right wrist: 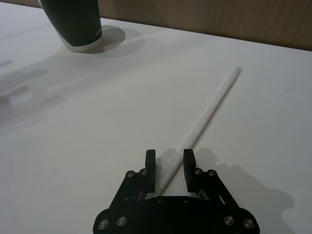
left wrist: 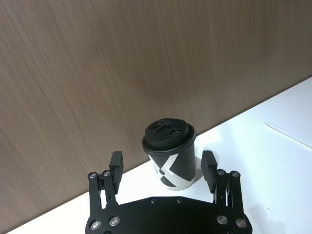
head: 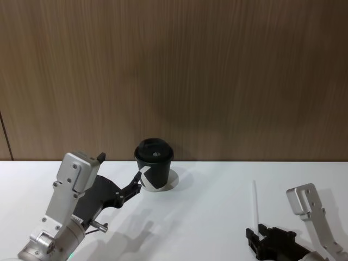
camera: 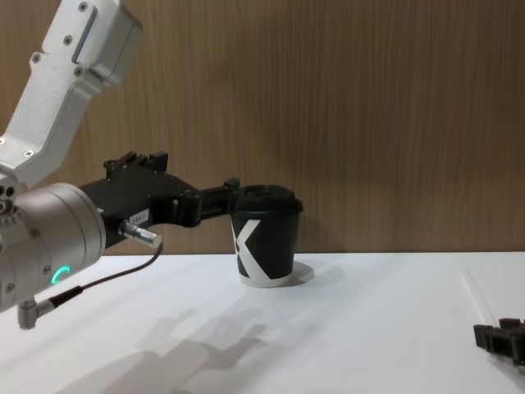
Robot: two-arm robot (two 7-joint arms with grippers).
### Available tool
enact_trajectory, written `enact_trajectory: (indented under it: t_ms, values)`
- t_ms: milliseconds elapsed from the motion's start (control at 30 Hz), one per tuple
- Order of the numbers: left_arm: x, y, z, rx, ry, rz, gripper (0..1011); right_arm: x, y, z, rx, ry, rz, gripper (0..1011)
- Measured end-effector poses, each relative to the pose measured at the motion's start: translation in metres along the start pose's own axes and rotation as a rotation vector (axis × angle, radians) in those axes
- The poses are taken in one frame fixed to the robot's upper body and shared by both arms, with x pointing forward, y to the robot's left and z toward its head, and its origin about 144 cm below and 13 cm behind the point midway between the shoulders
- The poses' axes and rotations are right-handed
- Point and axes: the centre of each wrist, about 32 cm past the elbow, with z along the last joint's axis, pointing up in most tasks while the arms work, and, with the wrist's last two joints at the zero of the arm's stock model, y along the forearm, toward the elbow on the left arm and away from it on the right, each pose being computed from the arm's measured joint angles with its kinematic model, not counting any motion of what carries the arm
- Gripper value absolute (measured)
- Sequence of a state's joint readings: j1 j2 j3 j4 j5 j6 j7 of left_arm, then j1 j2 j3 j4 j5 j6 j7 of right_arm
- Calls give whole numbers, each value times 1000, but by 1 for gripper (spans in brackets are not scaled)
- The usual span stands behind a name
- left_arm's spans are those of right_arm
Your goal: Pick up the straw with one hand, pass it to the other hand, and insert it into the cup.
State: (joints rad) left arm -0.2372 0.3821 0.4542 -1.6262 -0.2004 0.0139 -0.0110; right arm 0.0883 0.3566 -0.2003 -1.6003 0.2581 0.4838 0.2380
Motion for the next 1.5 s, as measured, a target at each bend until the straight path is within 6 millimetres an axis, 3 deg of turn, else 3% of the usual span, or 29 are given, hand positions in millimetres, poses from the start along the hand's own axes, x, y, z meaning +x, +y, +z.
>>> enact_trajectory:
  t_ms: [233, 700, 1133, 1500]
  values:
    - [0, 0, 0, 0, 0, 0, 1000, 1, 1, 0, -2, -5, 0, 298]
    - [0, 0, 0, 0, 0, 0, 1000, 4, 4, 1, 2, -16, -1, 92]
    - [0, 0, 0, 0, 0, 0, 1000, 5, 4, -2, 19, -25, 1, 17]
    - [0, 0, 0, 0, 0, 0, 1000, 18, 0, 0, 79, -83, 33, 5]
